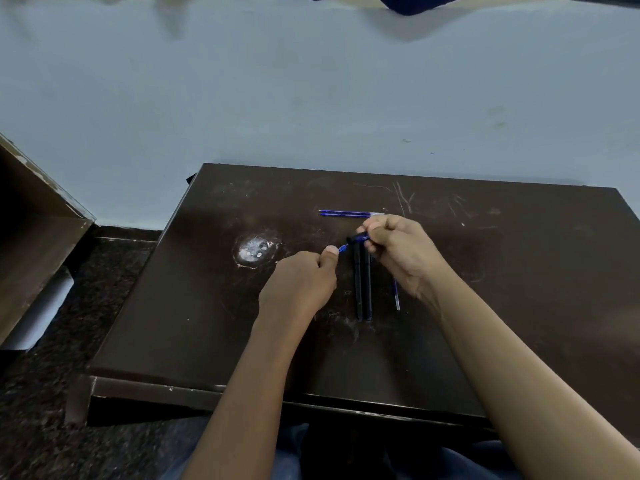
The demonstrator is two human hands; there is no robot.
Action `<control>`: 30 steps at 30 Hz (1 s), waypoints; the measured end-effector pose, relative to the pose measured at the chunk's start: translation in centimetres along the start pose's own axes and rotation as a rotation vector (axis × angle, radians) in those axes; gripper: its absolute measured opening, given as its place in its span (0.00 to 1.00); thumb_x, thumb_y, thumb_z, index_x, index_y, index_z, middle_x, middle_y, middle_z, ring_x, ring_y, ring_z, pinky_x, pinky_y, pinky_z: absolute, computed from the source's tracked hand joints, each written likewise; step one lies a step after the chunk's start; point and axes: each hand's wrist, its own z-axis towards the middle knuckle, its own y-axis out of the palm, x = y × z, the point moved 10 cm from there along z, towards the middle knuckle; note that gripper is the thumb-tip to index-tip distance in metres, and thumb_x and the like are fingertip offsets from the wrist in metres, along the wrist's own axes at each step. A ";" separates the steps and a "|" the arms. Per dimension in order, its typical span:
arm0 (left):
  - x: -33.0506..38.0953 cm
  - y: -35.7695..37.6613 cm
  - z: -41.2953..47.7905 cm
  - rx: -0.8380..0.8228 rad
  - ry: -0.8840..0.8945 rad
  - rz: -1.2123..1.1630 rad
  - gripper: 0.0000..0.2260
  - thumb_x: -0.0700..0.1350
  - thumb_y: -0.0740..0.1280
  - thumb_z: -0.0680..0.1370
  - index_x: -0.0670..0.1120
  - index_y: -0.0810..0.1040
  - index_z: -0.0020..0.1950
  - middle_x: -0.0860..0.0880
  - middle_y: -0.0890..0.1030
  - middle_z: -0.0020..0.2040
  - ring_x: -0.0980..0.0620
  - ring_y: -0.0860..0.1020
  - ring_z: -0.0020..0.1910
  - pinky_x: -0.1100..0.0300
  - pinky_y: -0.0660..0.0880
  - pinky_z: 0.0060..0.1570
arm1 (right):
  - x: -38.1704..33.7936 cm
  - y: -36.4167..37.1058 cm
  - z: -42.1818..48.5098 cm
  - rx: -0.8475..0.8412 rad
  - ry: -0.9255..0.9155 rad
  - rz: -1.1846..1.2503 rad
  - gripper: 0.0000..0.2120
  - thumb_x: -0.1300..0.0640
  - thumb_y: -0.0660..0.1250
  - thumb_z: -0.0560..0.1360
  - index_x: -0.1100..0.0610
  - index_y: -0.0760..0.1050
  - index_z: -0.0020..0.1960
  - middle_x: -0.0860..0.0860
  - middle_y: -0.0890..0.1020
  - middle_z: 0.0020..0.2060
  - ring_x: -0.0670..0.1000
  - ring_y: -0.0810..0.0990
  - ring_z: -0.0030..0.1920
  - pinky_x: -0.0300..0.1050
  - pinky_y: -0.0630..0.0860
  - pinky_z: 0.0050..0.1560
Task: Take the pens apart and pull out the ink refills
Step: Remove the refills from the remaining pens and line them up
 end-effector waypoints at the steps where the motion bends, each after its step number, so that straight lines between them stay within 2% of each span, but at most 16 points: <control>1: -0.4 0.0 0.1 0.003 -0.014 0.011 0.26 0.57 0.49 0.82 0.44 0.81 0.47 0.49 0.79 0.42 0.55 0.74 0.37 0.59 0.68 0.40 | 0.2 -1.2 0.3 0.064 0.011 -0.026 0.11 0.70 0.58 0.77 0.61 0.75 0.41 0.54 0.78 0.40 0.46 0.73 0.36 0.39 0.74 0.43; 2: -0.7 -0.1 0.3 0.012 -0.027 0.014 0.25 0.56 0.49 0.82 0.44 0.81 0.48 0.48 0.79 0.44 0.55 0.74 0.36 0.59 0.67 0.40 | 0.3 -2.4 0.5 0.119 0.014 -0.100 0.10 0.70 0.60 0.77 0.59 0.75 0.41 0.55 0.79 0.41 0.47 0.75 0.37 0.42 0.76 0.46; 4: -1.2 -0.3 0.4 0.041 -0.050 -0.012 0.22 0.52 0.50 0.82 0.44 0.81 0.49 0.48 0.79 0.46 0.57 0.72 0.35 0.59 0.67 0.39 | 0.5 -3.6 0.7 0.155 -0.002 -0.414 0.07 0.66 0.64 0.75 0.56 0.77 0.42 0.54 0.81 0.40 0.50 0.79 0.41 0.45 0.76 0.50; 6: -1.4 -0.6 0.4 0.070 -0.066 -0.058 0.20 0.49 0.50 0.81 0.43 0.80 0.50 0.47 0.80 0.47 0.54 0.74 0.37 0.59 0.68 0.40 | 1.0 -2.4 0.4 0.080 -0.033 -0.733 0.04 0.64 0.68 0.72 0.56 0.78 0.44 0.51 0.81 0.41 0.49 0.79 0.43 0.40 0.74 0.47; 8: -1.4 -1.0 0.3 0.105 -0.068 -0.106 0.19 0.47 0.51 0.81 0.43 0.80 0.50 0.45 0.81 0.48 0.50 0.78 0.43 0.57 0.72 0.44 | 1.7 0.0 -0.2 -0.043 -0.098 -0.932 0.05 0.63 0.69 0.72 0.57 0.79 0.47 0.50 0.81 0.42 0.47 0.78 0.44 0.36 0.72 0.46; 12: -1.3 -1.9 -0.1 0.161 -0.057 -0.174 0.17 0.47 0.52 0.81 0.43 0.79 0.49 0.45 0.81 0.46 0.49 0.78 0.43 0.57 0.72 0.43 | 4.3 3.9 -1.0 -0.287 -0.143 -1.192 0.05 0.62 0.69 0.72 0.53 0.77 0.45 0.51 0.81 0.46 0.50 0.79 0.48 0.46 0.78 0.53; 15: -1.2 -1.8 -0.2 0.135 -0.057 -0.180 0.16 0.47 0.53 0.81 0.43 0.79 0.49 0.45 0.82 0.46 0.49 0.79 0.45 0.54 0.75 0.46 | 5.7 4.2 -1.0 -0.323 -0.143 -1.310 0.07 0.59 0.69 0.72 0.49 0.74 0.43 0.53 0.79 0.48 0.52 0.79 0.47 0.48 0.79 0.50; 18: -1.0 -1.6 -0.3 0.106 -0.051 -0.185 0.15 0.46 0.53 0.81 0.43 0.79 0.49 0.45 0.82 0.47 0.49 0.79 0.45 0.53 0.75 0.47 | 6.6 4.0 -0.8 -0.334 -0.114 -1.365 0.08 0.58 0.69 0.72 0.48 0.71 0.42 0.54 0.77 0.50 0.53 0.78 0.50 0.47 0.78 0.49; 22: -1.2 -1.4 -0.4 0.084 -0.061 -0.236 0.12 0.46 0.55 0.79 0.49 0.79 0.47 0.47 0.82 0.46 0.48 0.80 0.46 0.51 0.78 0.49 | 5.8 3.9 -0.8 -0.302 -0.127 -1.262 0.04 0.59 0.69 0.73 0.51 0.76 0.45 0.52 0.80 0.49 0.51 0.79 0.49 0.46 0.79 0.53; 24: -1.2 -1.3 -0.6 0.078 -0.063 -0.273 0.11 0.47 0.57 0.79 0.50 0.79 0.47 0.47 0.83 0.46 0.47 0.81 0.45 0.49 0.78 0.51 | 4.1 3.2 -0.6 -0.185 -0.121 -1.019 0.02 0.58 0.68 0.74 0.53 0.78 0.44 0.50 0.82 0.47 0.48 0.80 0.48 0.39 0.77 0.50; 26: -0.9 -1.4 -0.6 0.080 -0.040 -0.256 0.12 0.49 0.58 0.80 0.48 0.80 0.52 0.46 0.83 0.46 0.47 0.81 0.45 0.50 0.78 0.50 | 2.8 2.1 -0.5 -0.073 -0.057 -0.689 0.03 0.56 0.69 0.74 0.54 0.80 0.44 0.49 0.84 0.45 0.45 0.80 0.45 0.38 0.76 0.47; 28: -0.5 -1.4 -0.6 0.069 -0.013 -0.214 0.13 0.50 0.59 0.81 0.46 0.80 0.55 0.46 0.83 0.47 0.49 0.80 0.45 0.56 0.76 0.45 | 2.7 2.2 -0.8 -0.077 0.041 -0.335 0.09 0.54 0.69 0.75 0.61 0.81 0.48 0.51 0.82 0.40 0.45 0.77 0.38 0.38 0.74 0.41; 30: -0.1 -1.0 -0.5 0.024 0.008 -0.177 0.13 0.49 0.58 0.81 0.45 0.79 0.56 0.46 0.83 0.48 0.51 0.79 0.44 0.59 0.71 0.41 | 3.1 2.8 -1.2 -0.103 0.129 -0.113 0.10 0.54 0.70 0.75 0.62 0.80 0.47 0.51 0.78 0.34 0.43 0.72 0.32 0.35 0.72 0.35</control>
